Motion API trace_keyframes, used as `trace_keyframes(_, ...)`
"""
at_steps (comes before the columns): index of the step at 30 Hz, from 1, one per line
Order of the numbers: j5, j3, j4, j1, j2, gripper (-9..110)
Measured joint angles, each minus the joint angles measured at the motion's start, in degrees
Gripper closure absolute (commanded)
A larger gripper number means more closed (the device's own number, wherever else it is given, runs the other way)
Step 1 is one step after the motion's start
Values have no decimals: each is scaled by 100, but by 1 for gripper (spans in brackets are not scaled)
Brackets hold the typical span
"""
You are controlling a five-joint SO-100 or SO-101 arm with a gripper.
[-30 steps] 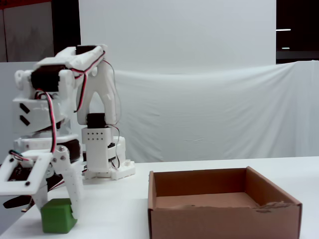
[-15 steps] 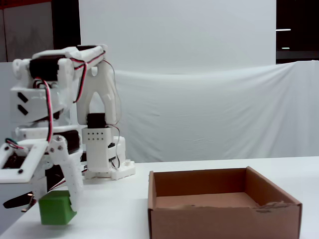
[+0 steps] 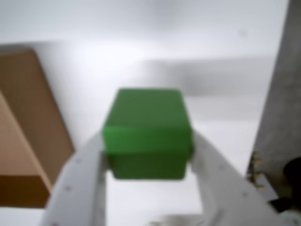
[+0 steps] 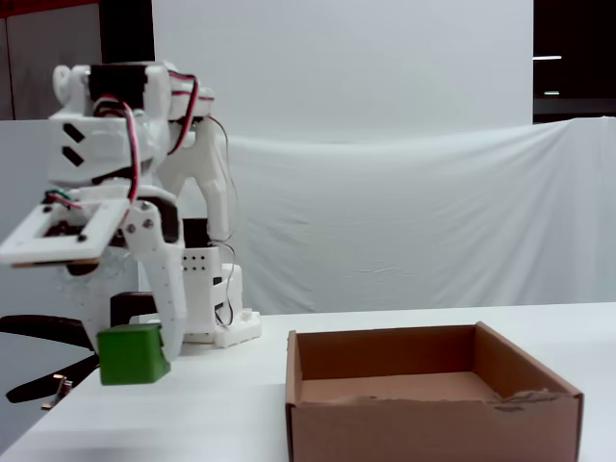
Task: Grasp a green cube and put it in a box.
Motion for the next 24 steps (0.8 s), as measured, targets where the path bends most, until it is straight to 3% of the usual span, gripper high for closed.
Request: trace_keyframes(24,870,-1310,738,-2109,-88,86)
